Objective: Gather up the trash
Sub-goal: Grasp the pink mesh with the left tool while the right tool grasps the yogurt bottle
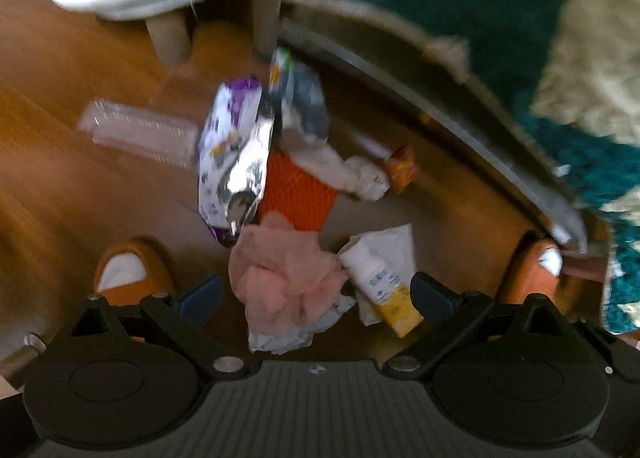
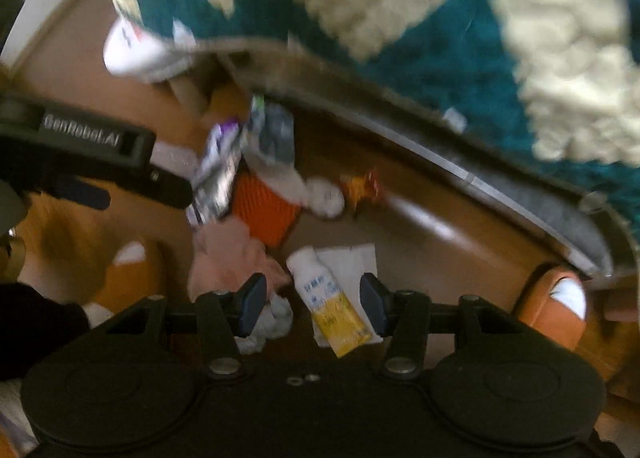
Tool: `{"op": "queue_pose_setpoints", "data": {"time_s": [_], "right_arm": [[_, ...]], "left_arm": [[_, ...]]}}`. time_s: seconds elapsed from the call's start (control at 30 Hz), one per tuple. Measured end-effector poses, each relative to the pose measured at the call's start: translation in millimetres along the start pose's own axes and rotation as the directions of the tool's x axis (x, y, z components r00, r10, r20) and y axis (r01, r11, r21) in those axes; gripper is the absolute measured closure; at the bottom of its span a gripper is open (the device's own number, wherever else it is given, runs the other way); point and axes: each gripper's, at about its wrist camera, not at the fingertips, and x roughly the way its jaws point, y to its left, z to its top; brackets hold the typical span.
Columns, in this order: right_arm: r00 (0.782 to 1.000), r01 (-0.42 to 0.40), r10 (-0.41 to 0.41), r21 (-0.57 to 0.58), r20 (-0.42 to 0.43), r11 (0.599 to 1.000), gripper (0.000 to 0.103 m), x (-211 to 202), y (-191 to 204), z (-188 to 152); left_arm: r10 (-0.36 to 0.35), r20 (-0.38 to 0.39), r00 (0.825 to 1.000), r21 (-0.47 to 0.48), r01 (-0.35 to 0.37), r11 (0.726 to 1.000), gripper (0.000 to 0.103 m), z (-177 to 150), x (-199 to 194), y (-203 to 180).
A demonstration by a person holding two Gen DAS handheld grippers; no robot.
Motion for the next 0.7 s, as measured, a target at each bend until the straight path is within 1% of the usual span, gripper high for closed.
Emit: {"op": "queue_pose_setpoints", "data": {"time_s": [0.07, 0.13, 0.27, 0.33, 0.43, 0.63, 0.7], "right_arm": [[0.999, -0.004, 0.003, -0.02, -0.04, 1.0, 0.051, 18.7, -0.4, -1.8], [0.997, -0.009, 0.005, -0.046, -0.08, 0.999, 0.051, 38.1, 0.3, -3.2], [0.988, -0.003, -0.014, -0.11, -0.151, 0.994, 0.051, 79.2, 1.5, -6.4], [0.981, 0.004, -0.031, -0.141, -0.191, 0.99, 0.051, 96.4, 2.2, -9.3], [0.972, -0.004, -0.034, -0.163, -0.231, 0.987, 0.051, 117.8, 0.5, -13.1], [0.964, -0.003, -0.05, -0.198, -0.262, 0.98, 0.051, 150.8, -3.2, -17.8], [0.962, -0.009, -0.043, -0.192, -0.269, 0.981, 0.051, 157.9, -5.1, -18.3]], "left_arm": [[0.013, -0.059, 0.998, -0.014, -0.014, 1.0, 0.002, 1.8, 26.1, 2.9], [0.02, -0.119, 0.993, -0.031, -0.024, 0.999, 0.002, 2.5, 50.9, 4.7], [0.059, -0.191, 0.98, -0.046, -0.069, 0.997, 0.002, 1.6, 91.4, 7.1], [0.063, -0.211, 0.975, -0.046, -0.075, 0.996, 0.002, 2.4, 106.7, 8.2], [0.06, -0.238, 0.97, -0.066, -0.078, 0.995, 0.002, 4.7, 130.0, 12.7], [0.01, -0.287, 0.958, -0.116, -0.045, 0.992, 0.003, 7.6, 167.2, 18.7], [0.012, -0.295, 0.956, -0.126, -0.051, 0.991, 0.003, 7.0, 174.8, 19.5]]}}
